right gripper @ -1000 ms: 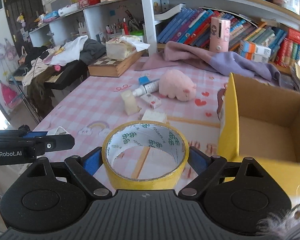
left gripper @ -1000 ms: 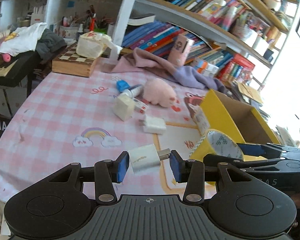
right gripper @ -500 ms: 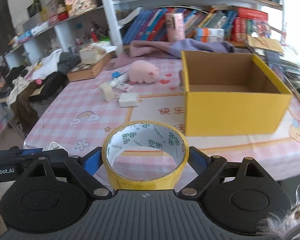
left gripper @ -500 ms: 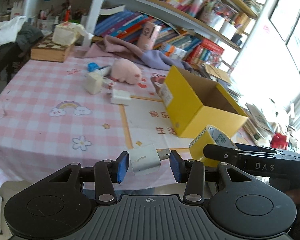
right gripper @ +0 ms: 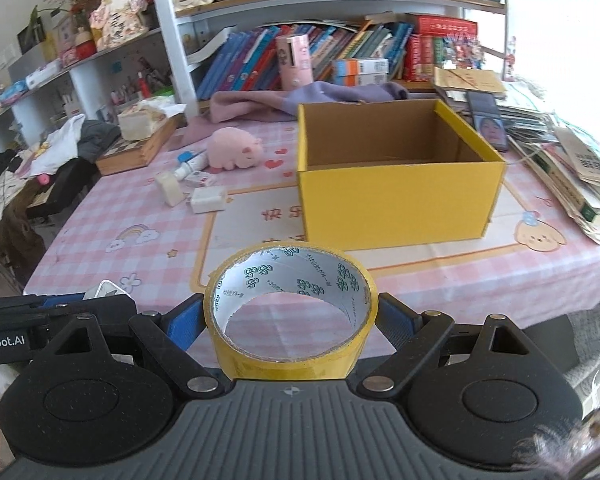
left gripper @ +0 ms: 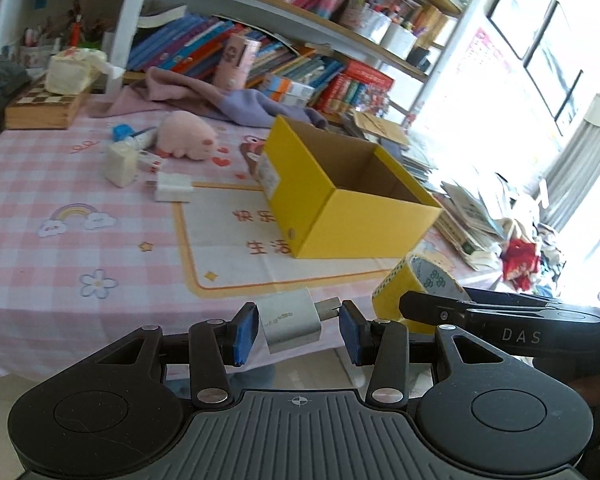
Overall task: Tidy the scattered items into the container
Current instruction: 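Carry the plug in the left tool and tape in the right over the yellow box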
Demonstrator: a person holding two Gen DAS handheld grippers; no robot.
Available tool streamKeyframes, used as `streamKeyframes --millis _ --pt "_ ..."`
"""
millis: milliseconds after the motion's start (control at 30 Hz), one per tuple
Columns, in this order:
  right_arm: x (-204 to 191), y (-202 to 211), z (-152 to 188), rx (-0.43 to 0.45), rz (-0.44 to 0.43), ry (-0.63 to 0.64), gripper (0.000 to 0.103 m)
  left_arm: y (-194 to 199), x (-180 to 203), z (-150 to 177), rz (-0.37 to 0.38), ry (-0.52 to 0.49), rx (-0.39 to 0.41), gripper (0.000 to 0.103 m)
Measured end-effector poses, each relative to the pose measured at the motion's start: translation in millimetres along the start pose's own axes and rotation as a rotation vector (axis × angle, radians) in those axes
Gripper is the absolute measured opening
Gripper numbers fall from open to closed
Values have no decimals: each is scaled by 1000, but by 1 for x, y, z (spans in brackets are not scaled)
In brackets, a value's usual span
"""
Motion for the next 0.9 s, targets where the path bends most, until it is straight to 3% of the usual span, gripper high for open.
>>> streamKeyframes --millis 633,900 --pt "89 -6 3 -8 139 -137 89 -75 61 -9 142 -128 -95 43" --pt "107 -21 -37 98 155 -80 89 -95 76 -47 145 -220 -47 43"
Point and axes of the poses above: each gripper's, at about its wrist camera, not at the fingertips, and y roughly against the way its jaws point, x to its right, z to its underside, the point moved 10 cm from there along -y, roughly the way its jaws point, and after that the axes turned 15 degrees about z, right-handed, at the moved point
